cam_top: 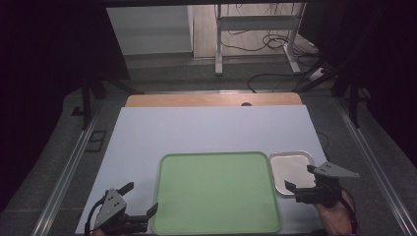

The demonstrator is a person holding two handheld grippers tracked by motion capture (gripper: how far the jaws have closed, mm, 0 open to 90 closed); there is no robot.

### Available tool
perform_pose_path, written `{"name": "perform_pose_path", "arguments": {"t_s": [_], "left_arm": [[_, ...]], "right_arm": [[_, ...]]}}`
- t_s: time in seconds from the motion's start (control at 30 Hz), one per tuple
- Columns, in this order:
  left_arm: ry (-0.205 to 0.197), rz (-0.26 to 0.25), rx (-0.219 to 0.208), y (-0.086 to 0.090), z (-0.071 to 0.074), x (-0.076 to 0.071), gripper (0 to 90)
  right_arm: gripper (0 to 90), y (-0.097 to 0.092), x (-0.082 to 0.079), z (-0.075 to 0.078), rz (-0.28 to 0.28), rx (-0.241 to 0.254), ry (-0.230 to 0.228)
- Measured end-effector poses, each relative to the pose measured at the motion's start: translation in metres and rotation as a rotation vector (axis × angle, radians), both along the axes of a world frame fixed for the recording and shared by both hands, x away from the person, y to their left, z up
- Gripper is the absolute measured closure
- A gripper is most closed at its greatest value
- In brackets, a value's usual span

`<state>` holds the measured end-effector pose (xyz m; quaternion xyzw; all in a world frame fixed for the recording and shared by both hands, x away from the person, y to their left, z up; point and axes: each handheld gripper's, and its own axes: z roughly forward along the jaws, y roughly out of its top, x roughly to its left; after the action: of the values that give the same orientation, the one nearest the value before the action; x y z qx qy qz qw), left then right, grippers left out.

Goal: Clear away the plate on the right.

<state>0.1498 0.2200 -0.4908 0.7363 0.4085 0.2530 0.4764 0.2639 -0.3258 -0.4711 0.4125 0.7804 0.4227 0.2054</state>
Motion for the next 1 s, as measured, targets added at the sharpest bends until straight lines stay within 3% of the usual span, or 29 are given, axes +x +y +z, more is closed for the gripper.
{"name": "perform_pose_path", "arguments": {"t_s": [0.37,1.0], "left_arm": [[0.001,-0.003,0.004,-0.001,0.000,0.000,1.1],[0.003,-0.005,0.012,-0.002,0.000,0.000,1.1]], "right_arm": [[0.0,-0.008,0.013,-0.006,-0.069,-0.017,0.018],[1.9,-0.027,0.030,-0.008,-0.164,0.021,0.013]]}}
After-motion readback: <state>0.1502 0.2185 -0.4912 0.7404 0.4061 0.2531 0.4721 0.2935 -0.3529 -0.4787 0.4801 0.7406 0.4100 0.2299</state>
